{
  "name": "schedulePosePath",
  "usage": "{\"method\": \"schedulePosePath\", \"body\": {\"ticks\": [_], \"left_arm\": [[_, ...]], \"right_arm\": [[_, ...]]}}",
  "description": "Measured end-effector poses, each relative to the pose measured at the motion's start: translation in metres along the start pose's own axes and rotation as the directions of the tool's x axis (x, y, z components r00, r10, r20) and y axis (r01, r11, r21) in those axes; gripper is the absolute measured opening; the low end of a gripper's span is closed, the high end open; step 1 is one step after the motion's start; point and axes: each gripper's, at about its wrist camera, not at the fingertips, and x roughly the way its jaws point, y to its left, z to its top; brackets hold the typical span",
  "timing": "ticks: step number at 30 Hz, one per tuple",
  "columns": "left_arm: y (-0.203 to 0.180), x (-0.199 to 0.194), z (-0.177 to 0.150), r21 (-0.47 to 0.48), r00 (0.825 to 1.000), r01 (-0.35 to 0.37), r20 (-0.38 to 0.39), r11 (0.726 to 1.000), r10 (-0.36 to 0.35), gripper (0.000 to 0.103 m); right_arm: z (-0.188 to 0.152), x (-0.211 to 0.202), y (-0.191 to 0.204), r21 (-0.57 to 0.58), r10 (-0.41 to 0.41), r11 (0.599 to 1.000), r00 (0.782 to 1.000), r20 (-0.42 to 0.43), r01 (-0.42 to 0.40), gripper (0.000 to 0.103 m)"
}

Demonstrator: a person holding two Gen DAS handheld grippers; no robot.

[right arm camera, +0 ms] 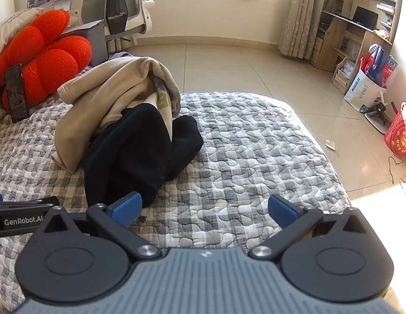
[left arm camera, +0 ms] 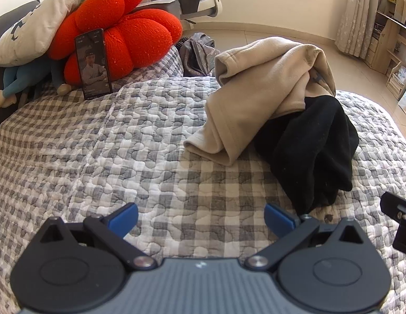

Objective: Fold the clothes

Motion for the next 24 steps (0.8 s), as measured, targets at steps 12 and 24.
{"method": "schedulePosePath", "body": {"ticks": [12, 24], "left_arm": [[0.0035, -0.0028, 0.0026, -0.008, 1.0, 0.002, -0.003, 1.0, -0.002, 0.103], [0.0017, -0.0004, 0.0006, 0.004, 1.0, -0.007, -0.004, 1.0, 0.007, 0.103]], "right_arm": [[-0.0018, 0.0031, 0.0064, -0.009, 0.003, 1.0, 1.0, -0.009, -0.003, 0.103], [-0.0027, 0.0061, 0.0079, -0.016, 0.003, 1.0, 1.0, -0.024, -0.003, 0.103]]}}
